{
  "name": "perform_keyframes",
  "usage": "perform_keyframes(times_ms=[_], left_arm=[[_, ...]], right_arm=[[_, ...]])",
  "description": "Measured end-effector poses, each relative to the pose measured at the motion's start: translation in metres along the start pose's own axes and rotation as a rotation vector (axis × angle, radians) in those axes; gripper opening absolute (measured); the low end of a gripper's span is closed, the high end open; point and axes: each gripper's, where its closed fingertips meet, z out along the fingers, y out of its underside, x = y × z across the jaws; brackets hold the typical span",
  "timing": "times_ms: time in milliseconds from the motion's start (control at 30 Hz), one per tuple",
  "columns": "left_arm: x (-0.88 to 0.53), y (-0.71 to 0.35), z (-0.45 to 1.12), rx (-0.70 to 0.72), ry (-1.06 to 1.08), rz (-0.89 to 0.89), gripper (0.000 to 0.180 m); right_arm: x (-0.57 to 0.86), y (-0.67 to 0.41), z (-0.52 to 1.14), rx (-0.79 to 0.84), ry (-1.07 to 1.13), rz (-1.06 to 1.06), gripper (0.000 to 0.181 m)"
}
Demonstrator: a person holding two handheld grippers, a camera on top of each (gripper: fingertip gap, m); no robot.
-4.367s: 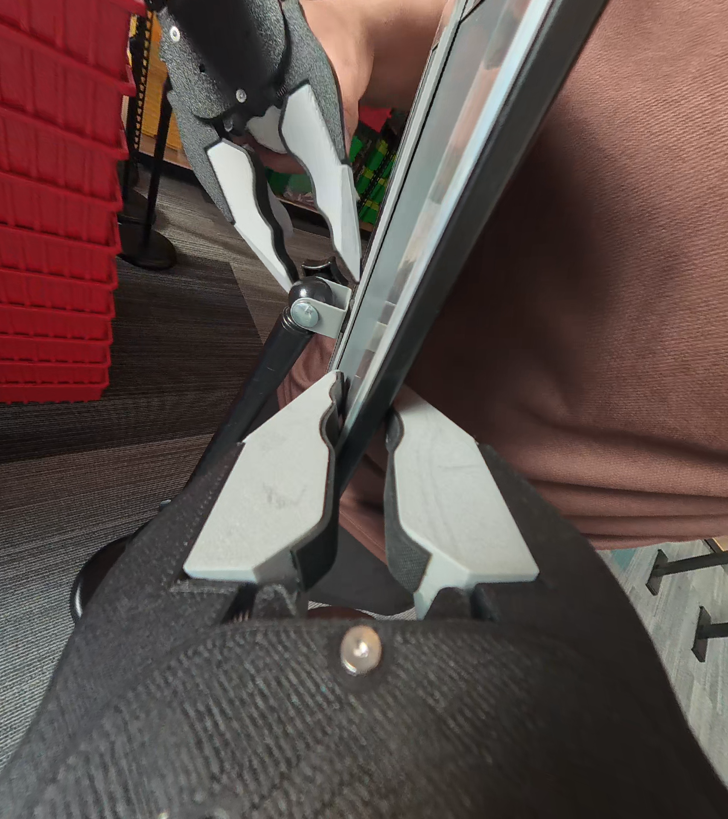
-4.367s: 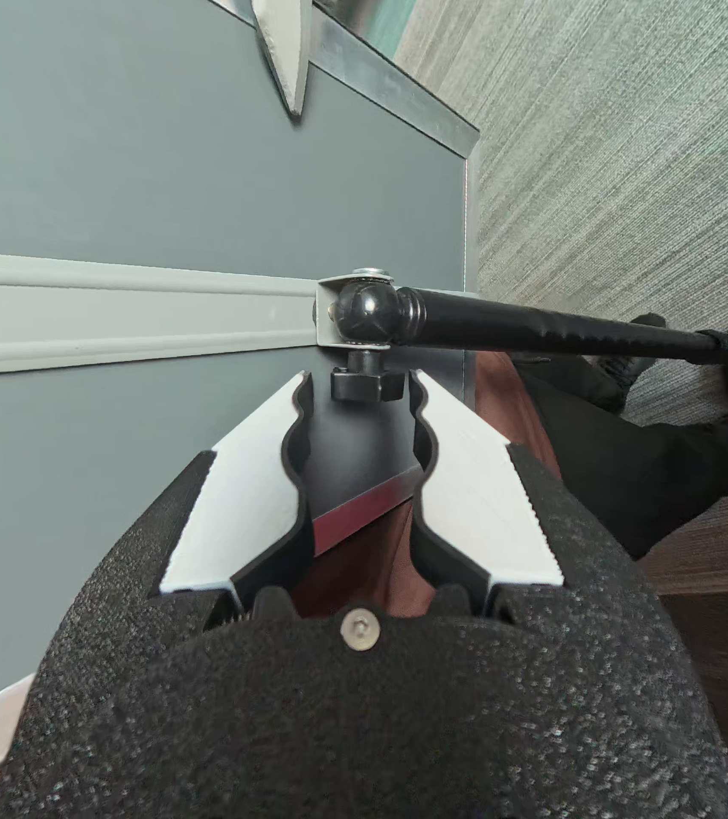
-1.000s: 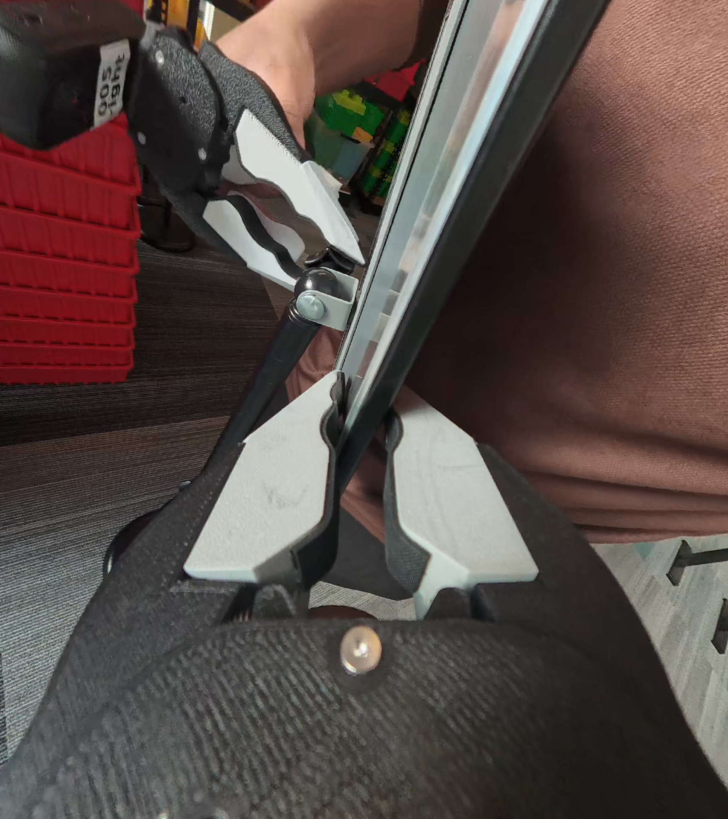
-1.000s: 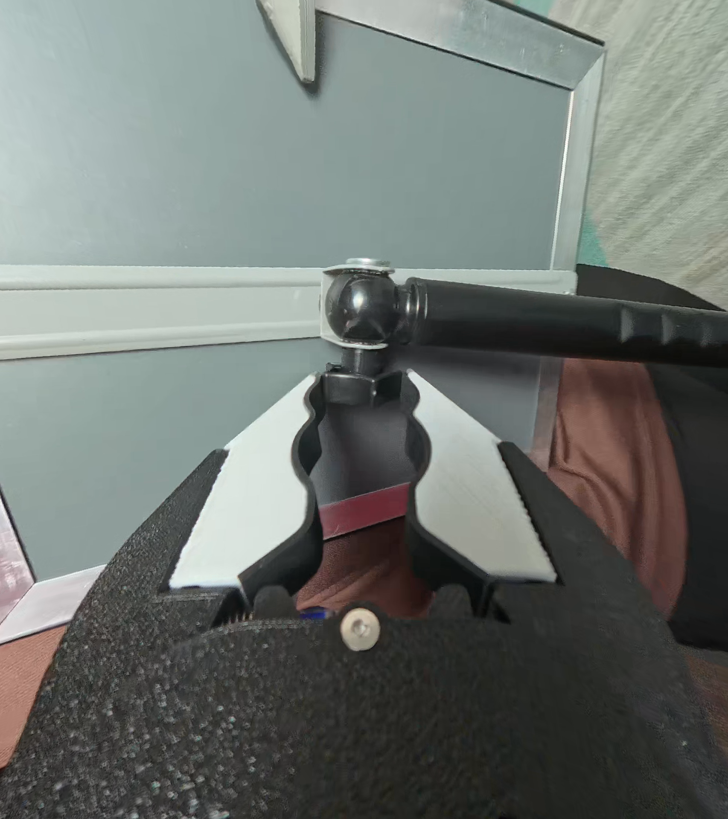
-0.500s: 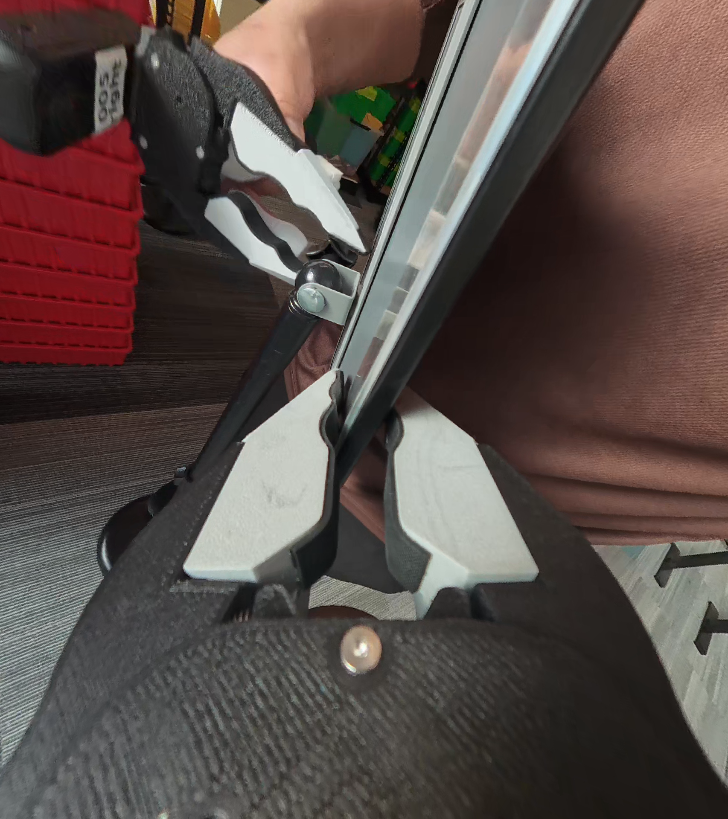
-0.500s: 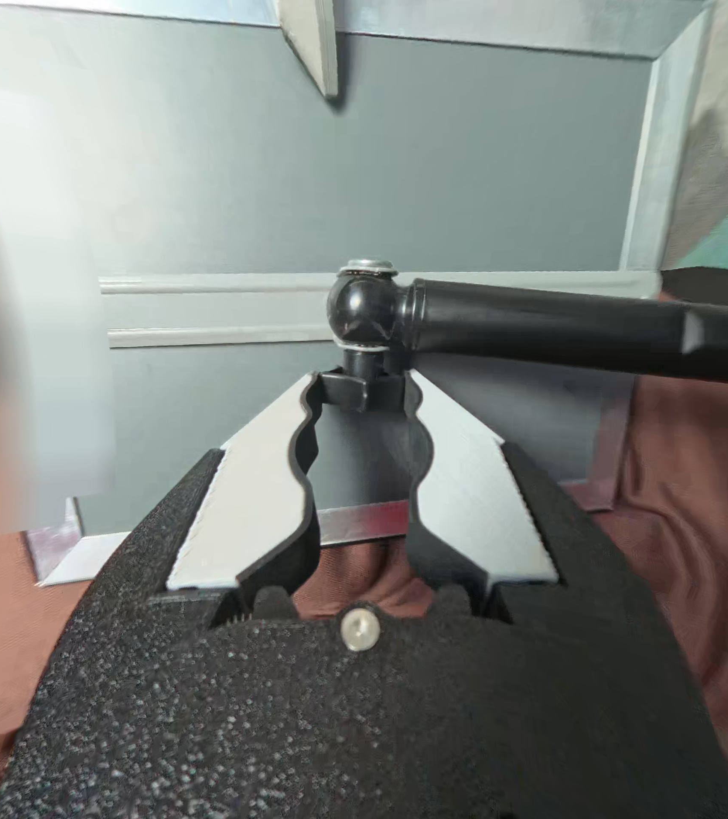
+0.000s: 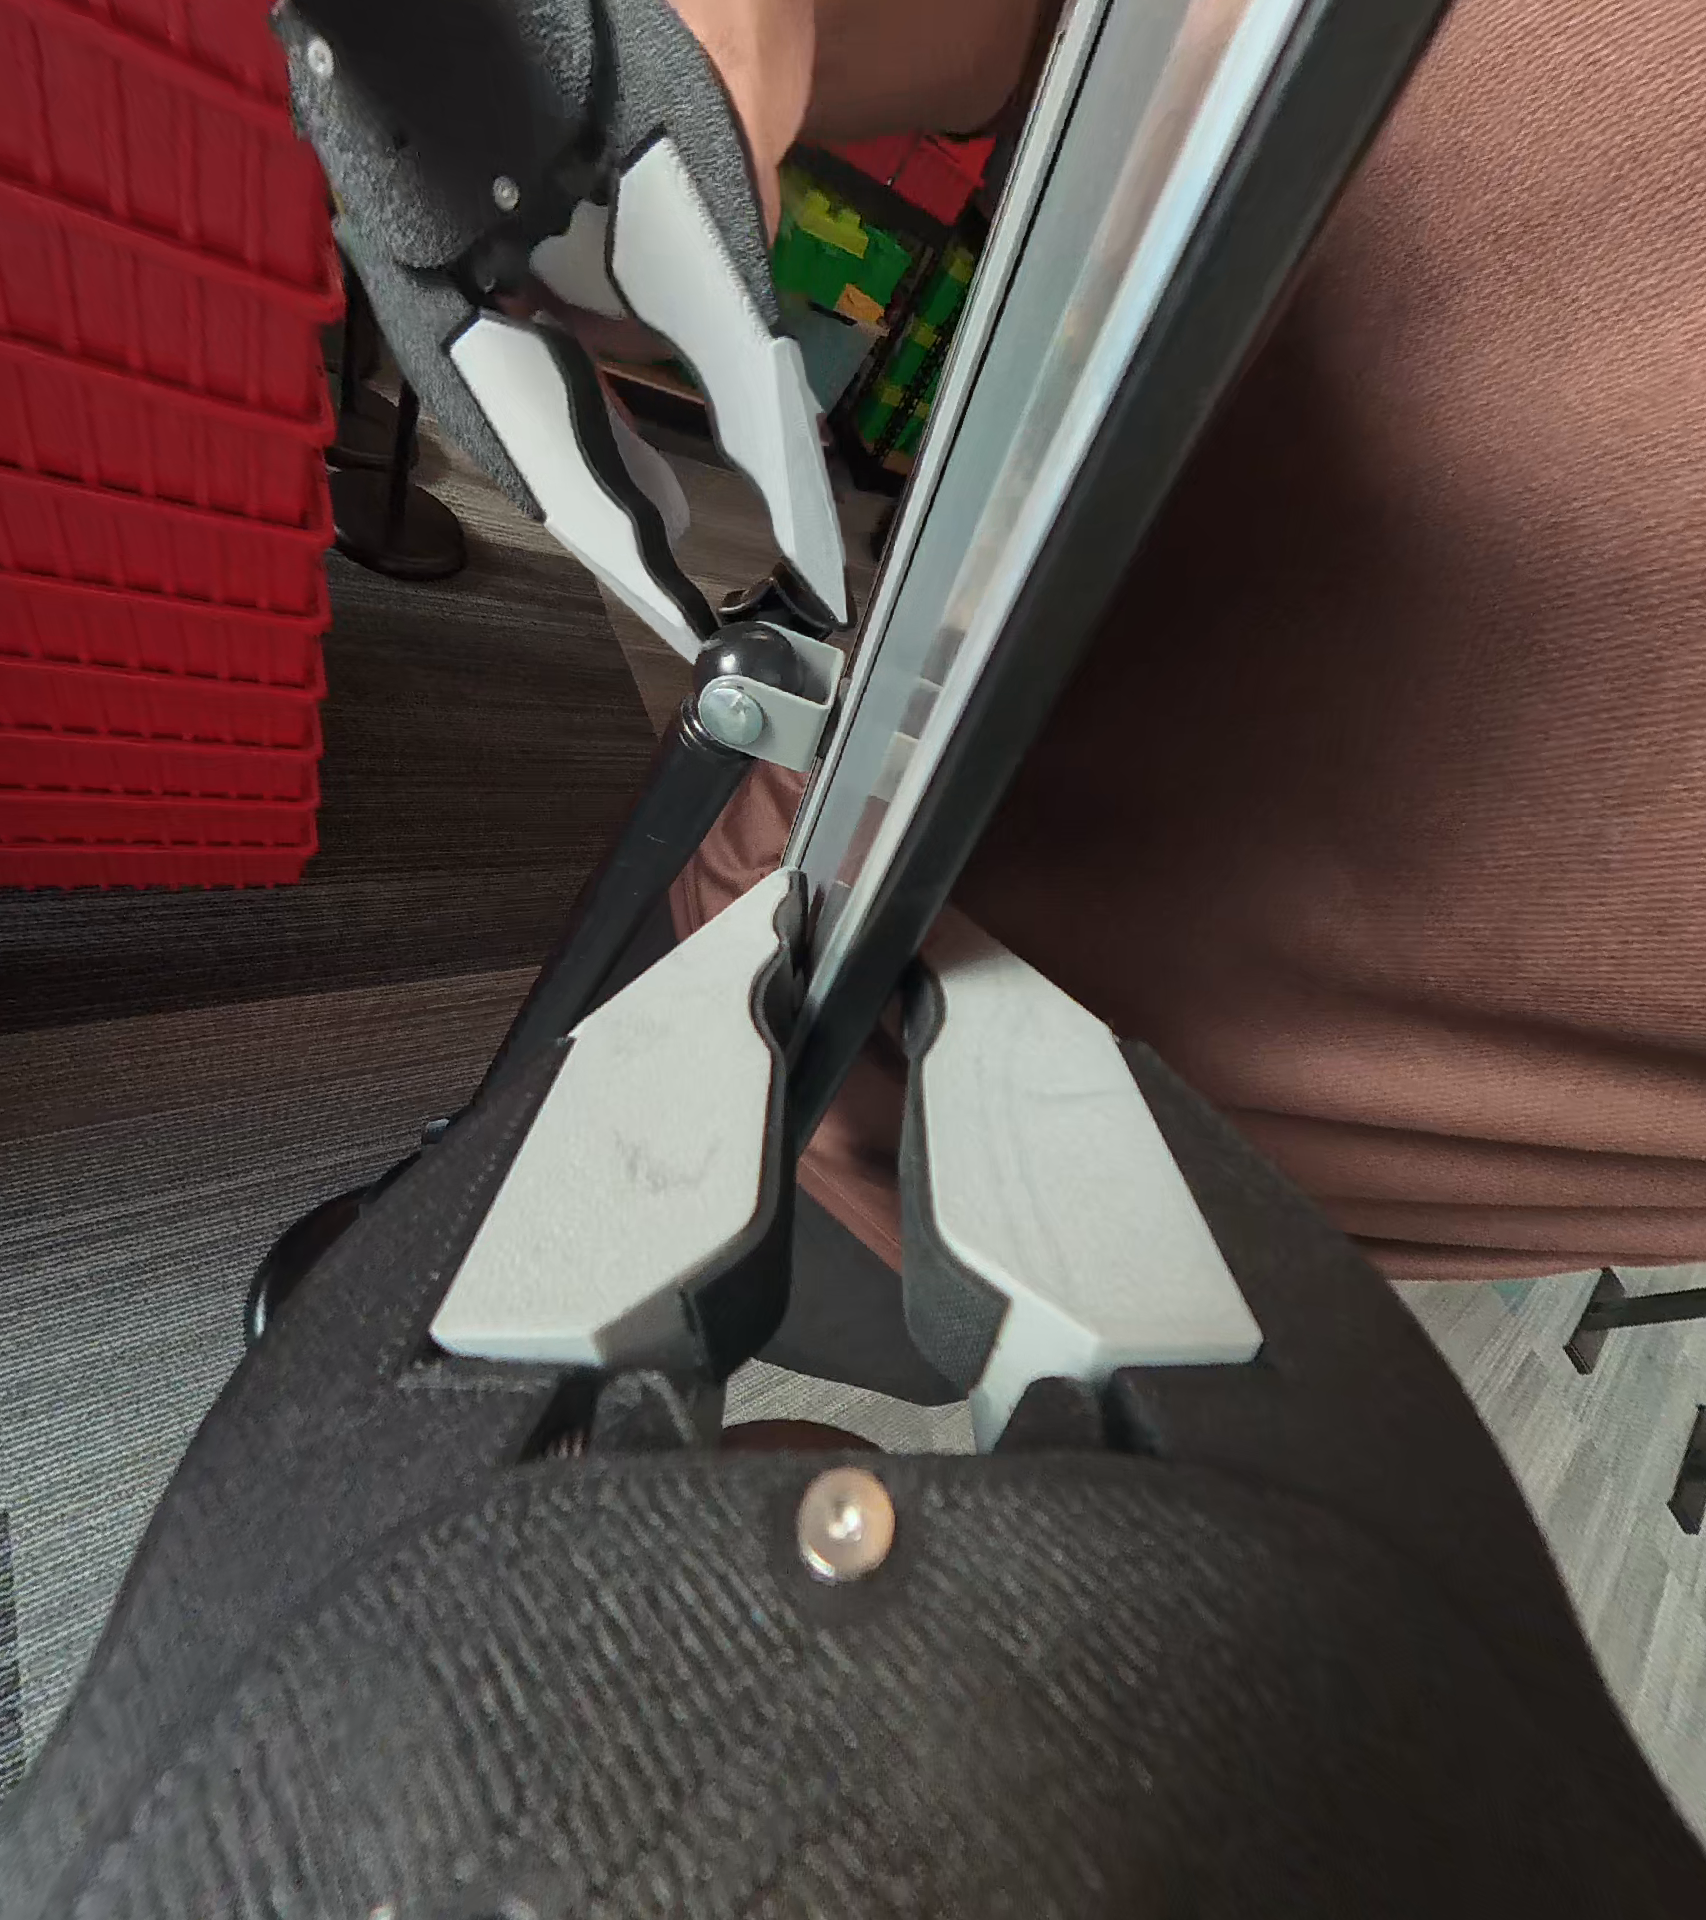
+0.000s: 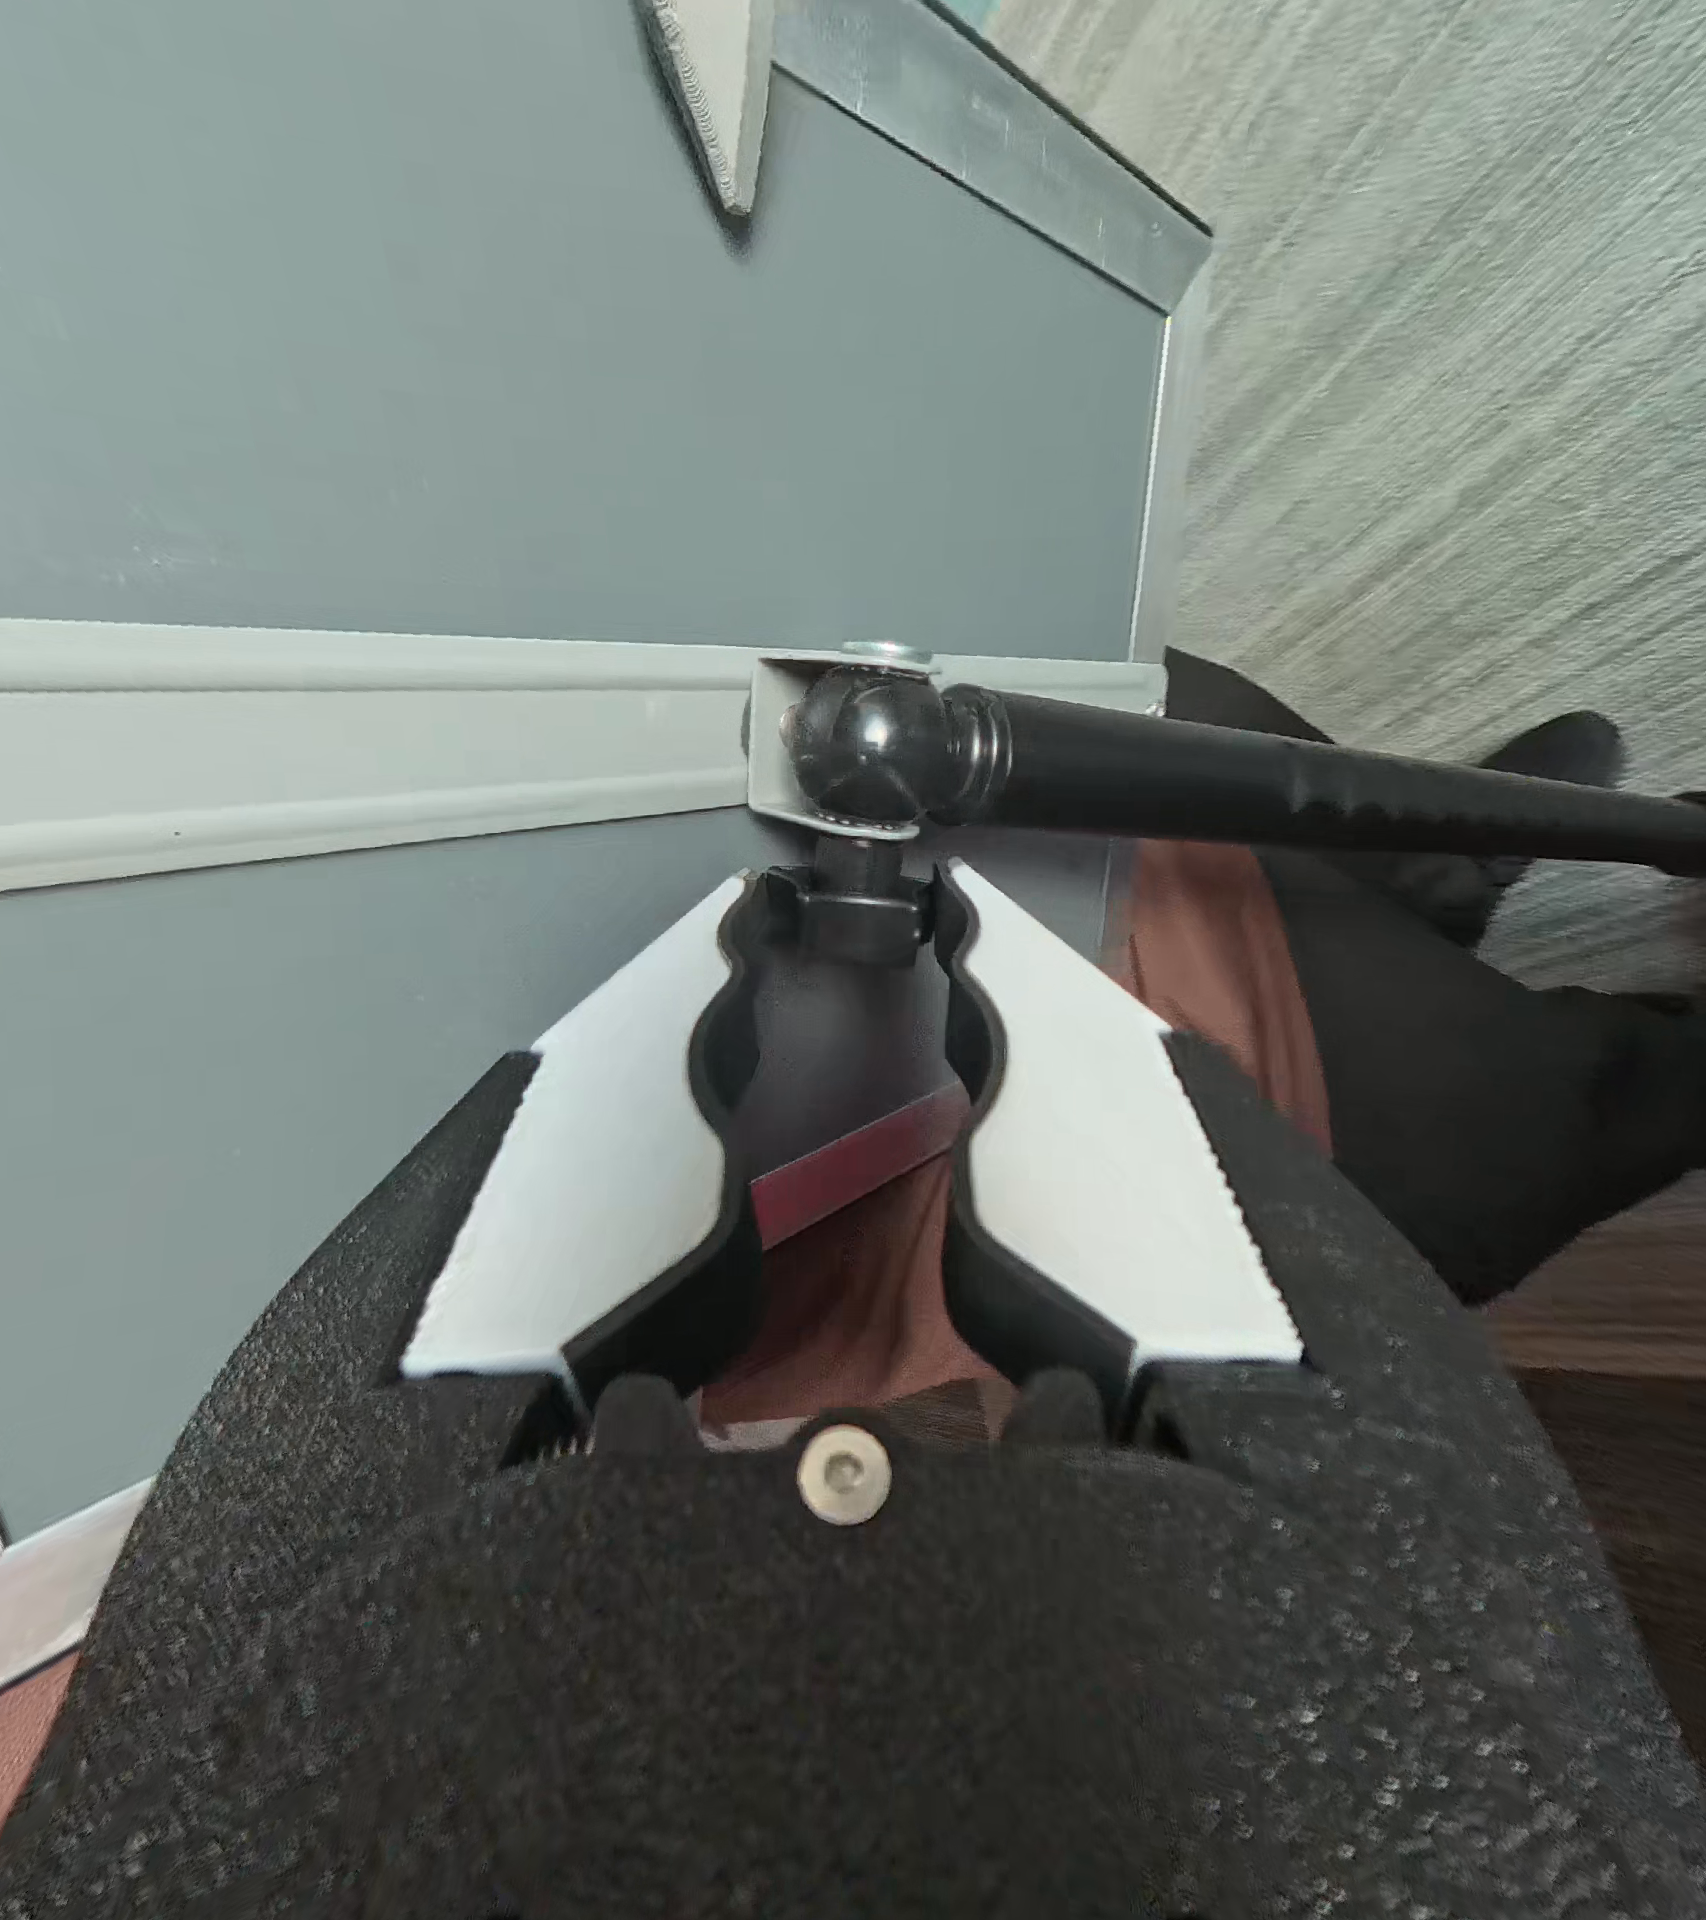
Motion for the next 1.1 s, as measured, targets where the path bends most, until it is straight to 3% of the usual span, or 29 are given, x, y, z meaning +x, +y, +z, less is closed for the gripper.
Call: perform_keyframes(times_ms=[133, 333, 400, 500, 700, 800, 1100], left_arm=[[0.0, 0.0, -0.001, -0.012, 0.001, 0.008, 0.015], [-0.002, 0.0, -0.001, -0.018, -0.008, -0.009, 0.015], [-0.003, -0.001, -0.002, -0.02, -0.013, -0.011, 0.015], [-0.003, -0.001, -0.002, -0.022, -0.016, -0.006, 0.015], [-0.004, -0.001, -0.001, -0.024, -0.027, 0.001, 0.015], [-0.004, -0.001, -0.001, -0.022, -0.034, 0.005, 0.015], [-0.002, -0.001, 0.001, -0.078, 0.033, -0.023, 0.017]], right_arm=[[-0.007, -0.005, 0.003, 0.09, -0.352, 0.15, 0.024], [-0.008, -0.012, -0.005, 0.15, -0.668, 0.295, 0.025], [0.0, -0.013, -0.007, 0.153, -0.582, 0.257, 0.015], [0.015, -0.025, -0.027, 0.215, -0.275, 0.088, 0.0], [-0.004, -0.011, -0.034, 0.182, 0.038, -0.179, 0.042], [0.003, -0.006, -0.031, 0.241, 0.135, -0.195, 0.04], [-0.005, -0.022, -0.081, 0.668, 0.384, -0.254, 0.044]])
